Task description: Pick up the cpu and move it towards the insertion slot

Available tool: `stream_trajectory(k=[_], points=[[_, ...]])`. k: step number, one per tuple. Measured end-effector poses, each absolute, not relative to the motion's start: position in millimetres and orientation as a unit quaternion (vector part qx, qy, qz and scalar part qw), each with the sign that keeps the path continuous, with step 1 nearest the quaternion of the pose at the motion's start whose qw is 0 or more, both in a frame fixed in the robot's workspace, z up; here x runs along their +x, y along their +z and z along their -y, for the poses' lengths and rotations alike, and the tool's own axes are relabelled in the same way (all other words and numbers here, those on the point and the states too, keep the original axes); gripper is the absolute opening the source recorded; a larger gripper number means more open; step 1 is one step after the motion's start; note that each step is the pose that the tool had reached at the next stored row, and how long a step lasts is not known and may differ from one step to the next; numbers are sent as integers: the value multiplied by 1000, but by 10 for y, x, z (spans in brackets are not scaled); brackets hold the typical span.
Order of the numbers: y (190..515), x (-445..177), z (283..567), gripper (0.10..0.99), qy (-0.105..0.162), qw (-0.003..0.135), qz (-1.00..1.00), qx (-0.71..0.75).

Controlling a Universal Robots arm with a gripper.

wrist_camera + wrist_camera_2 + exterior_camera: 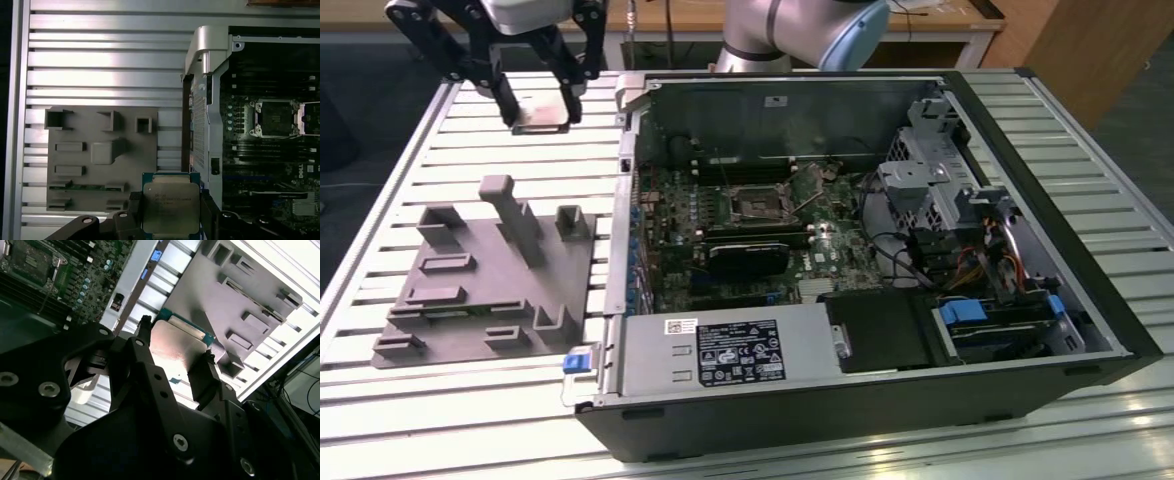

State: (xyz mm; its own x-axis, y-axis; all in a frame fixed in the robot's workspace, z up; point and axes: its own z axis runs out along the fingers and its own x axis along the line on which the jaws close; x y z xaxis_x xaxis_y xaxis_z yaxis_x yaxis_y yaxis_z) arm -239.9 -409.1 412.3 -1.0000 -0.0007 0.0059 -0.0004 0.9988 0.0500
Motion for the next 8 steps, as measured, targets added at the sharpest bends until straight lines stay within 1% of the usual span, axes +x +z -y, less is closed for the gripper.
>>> stream_trajectory(k=[8], points=[[4123,-2108,4091,545,-25,7,1000,0]])
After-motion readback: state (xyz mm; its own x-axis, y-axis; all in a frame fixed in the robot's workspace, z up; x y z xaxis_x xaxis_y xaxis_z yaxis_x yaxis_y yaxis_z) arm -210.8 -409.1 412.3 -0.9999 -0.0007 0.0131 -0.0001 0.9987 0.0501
